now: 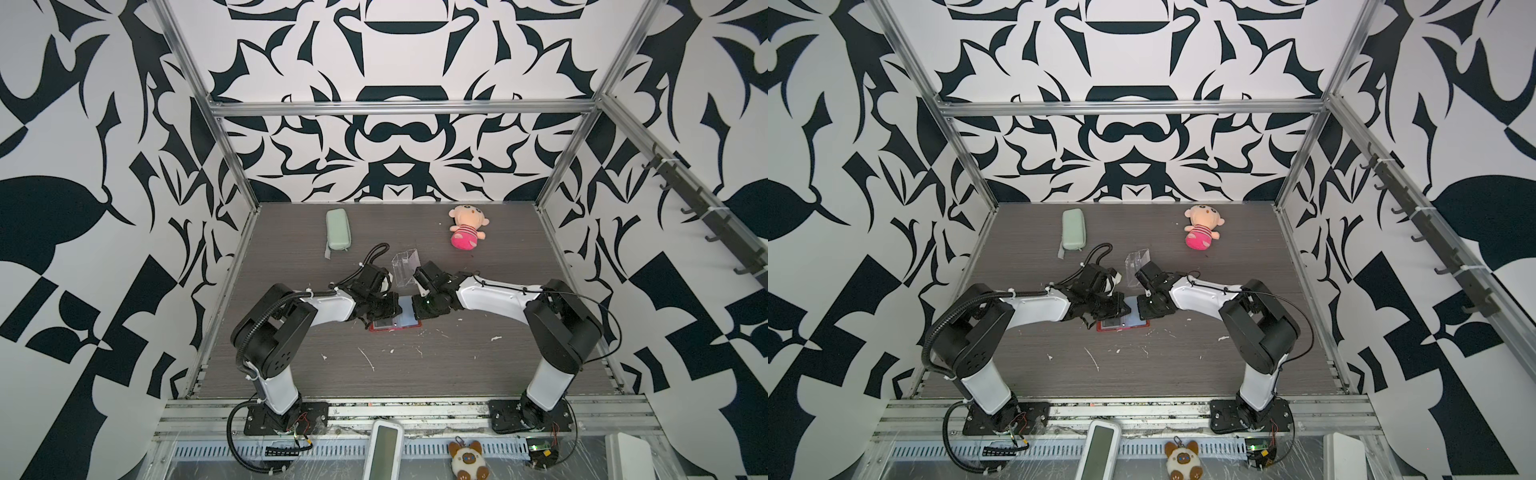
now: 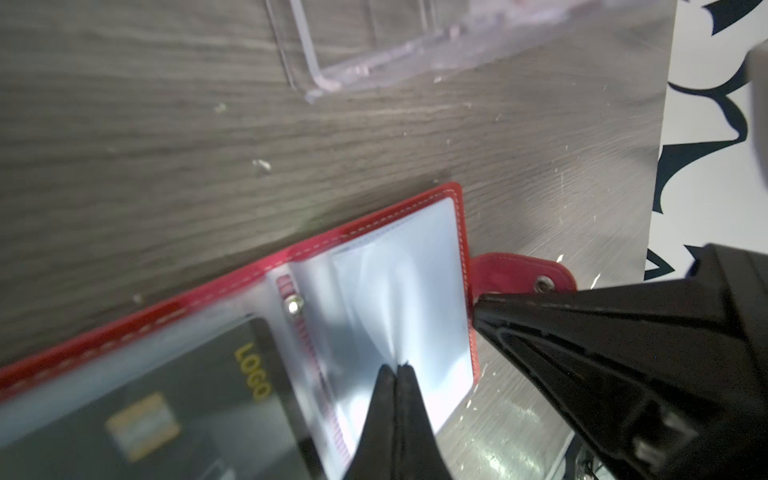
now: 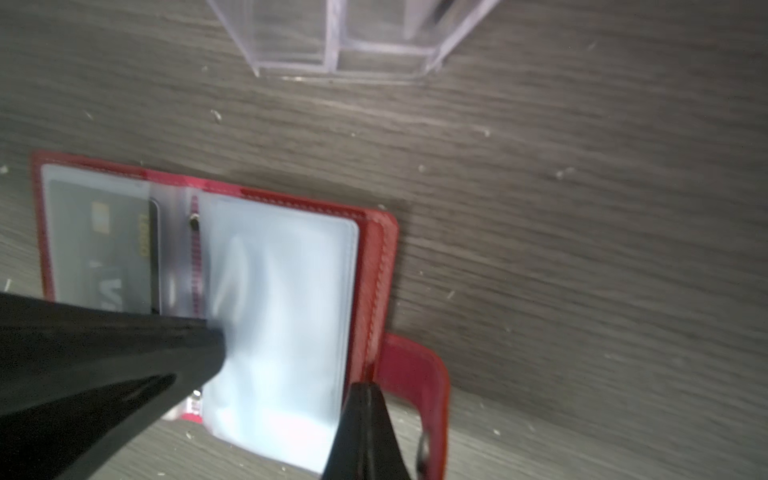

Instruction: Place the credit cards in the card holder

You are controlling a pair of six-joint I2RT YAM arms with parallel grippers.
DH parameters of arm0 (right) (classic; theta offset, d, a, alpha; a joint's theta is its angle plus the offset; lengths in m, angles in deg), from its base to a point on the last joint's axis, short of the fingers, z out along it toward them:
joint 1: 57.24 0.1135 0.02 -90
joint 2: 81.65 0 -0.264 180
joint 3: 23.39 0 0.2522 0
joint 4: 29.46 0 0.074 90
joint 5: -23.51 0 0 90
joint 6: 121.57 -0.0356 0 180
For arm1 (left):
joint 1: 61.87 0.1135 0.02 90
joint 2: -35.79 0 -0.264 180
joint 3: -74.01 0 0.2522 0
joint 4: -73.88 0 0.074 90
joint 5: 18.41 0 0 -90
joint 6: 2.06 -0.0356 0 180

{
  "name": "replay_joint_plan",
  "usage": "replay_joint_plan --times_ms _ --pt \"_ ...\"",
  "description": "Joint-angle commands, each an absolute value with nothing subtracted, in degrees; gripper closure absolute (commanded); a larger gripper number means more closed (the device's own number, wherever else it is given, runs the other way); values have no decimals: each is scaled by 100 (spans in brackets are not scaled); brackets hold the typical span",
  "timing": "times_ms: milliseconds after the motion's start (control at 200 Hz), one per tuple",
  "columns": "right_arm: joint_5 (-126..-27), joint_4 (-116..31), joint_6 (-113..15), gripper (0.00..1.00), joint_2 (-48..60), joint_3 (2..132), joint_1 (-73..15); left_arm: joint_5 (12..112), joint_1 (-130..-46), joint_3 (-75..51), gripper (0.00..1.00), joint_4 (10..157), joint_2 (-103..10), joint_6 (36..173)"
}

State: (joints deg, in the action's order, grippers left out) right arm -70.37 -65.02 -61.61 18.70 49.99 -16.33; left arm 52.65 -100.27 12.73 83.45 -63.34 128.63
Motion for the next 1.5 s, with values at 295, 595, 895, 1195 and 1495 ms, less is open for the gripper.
replay_joint_plan --times_ms 295,595,895,1195,1495 --pt "-7211 -6449 -6189 100 1760 5078 -1611 5533 -10037 1367 100 8533 -6085 12800" --pt "-7405 -6370 -6189 100 1851 5144 -1615 5533 -10037 1376 100 8553 -6085 12793" --pt "-7626 -6249 -6181 100 1879 5172 -1604 5528 -10037 1391 100 8544 -6063 12793" --pt "-8011 -5975 -6180 95 1907 5163 -1589 5739 -10037 1519 77 8531 -5824 12793" --pt "-8396 -5775 -6067 84 2081 5385 -1357 6652 -10037 1996 61 8651 -4835 12780"
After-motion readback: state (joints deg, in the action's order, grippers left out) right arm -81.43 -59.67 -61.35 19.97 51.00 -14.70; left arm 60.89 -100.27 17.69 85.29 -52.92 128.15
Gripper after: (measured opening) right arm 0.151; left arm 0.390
